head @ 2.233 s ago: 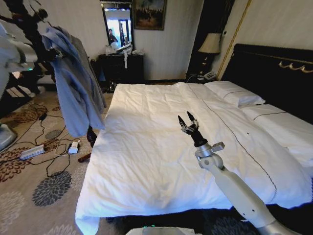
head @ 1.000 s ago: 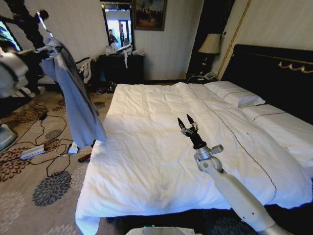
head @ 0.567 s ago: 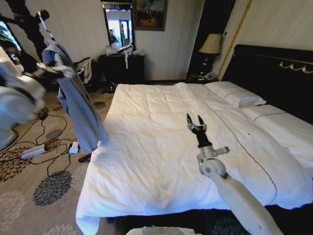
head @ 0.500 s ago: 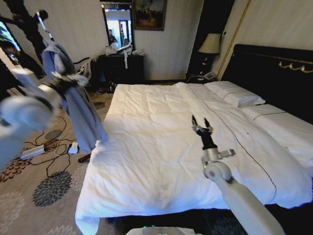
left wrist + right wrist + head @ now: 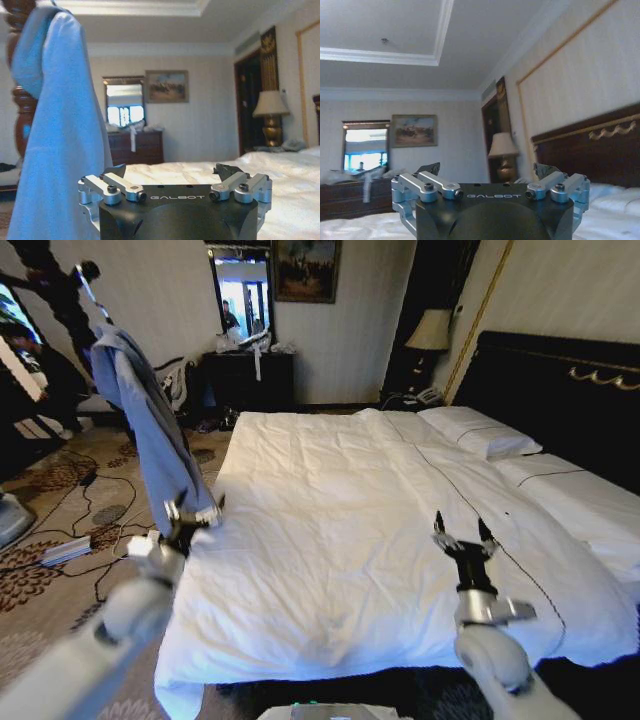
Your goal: Pick up the clothes from the bed and hang them on the clothes hanger.
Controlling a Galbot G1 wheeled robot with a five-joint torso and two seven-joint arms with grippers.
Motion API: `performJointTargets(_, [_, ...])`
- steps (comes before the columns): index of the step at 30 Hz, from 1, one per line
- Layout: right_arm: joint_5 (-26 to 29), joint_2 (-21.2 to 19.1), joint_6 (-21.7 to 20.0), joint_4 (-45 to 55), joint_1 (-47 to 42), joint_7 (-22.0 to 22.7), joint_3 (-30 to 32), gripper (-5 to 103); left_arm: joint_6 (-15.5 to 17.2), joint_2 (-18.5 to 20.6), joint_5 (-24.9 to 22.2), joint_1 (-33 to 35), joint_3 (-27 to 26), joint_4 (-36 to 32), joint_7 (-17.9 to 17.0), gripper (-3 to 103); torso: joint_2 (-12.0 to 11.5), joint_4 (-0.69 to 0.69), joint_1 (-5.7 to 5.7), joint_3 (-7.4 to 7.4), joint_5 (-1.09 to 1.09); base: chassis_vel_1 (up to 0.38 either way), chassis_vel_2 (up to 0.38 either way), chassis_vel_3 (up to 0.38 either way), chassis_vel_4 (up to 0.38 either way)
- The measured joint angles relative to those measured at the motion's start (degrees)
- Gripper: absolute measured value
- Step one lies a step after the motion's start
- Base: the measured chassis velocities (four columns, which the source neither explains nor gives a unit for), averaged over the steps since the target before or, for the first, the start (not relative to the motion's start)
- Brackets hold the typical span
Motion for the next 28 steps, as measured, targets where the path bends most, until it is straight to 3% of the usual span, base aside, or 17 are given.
performJointTargets(1, [-4.59,2.6,2.11,0.43,-2.82,-1.09,0.15,100,-1.44,-5.73,6.82,2.52,0.78,-0.82,1.49,100,0.0,0.0,0.0,0.0,-0.02,0.0,0.0,0.0,0.0])
performJointTargets(2, [-4.59,2.6,2.11,0.43,-2.82,-1.09,0.15,100,-1.44,-5.73,6.82,2.52,0.78,-0.82,1.49,100,0.0,0.0,0.0,0.0,-0.02,0.0,0.0,0.0,0.0])
performJointTargets(4, [-8.46,4.51,3.23,1.58,-5.63,-1.81,0.11,100,-2.72,-11.65,13.32,5.18,1.88,-2.09,3.66,100,0.0,0.0,0.0,0.0,0.0,0.0,0.0,0.0,0.0])
performJointTargets(6, [-11.28,5.48,3.07,4.37,-8.51,-1.82,0.02,100,-3.75,-17.17,16.86,7.66,2.99,-3.87,6.17,100,0.0,0.01,0.0,0.0,0.0,0.0,0.0,0.0,0.0])
performJointTargets(8, [-12.14,5.41,2.57,5.89,-9.69,-1.65,0.18,100,-4.02,-19.05,17.29,8.52,3.26,-4.96,7.15,100,0.0,0.03,0.0,0.0,-0.02,0.0,0.0,0.0,0.0])
performJointTargets(10, [-13.05,4.85,2.03,8.26,-11.18,-1.96,0.8,100,-4.08,-20.47,17.06,9.5,3.36,-6.77,8.46,100,0.0,0.02,0.0,0.0,-0.02,0.0,0.0,0.0,0.0])
performJointTargets(28, [-12.71,4.38,1.69,8.64,-11.01,-2.29,0.82,100,-3.79,-20.01,15.86,9.02,3.51,-6.98,8.71,100,-0.01,0.02,0.02,0.01,-0.02,0.0,0.0,0.0,0.0])
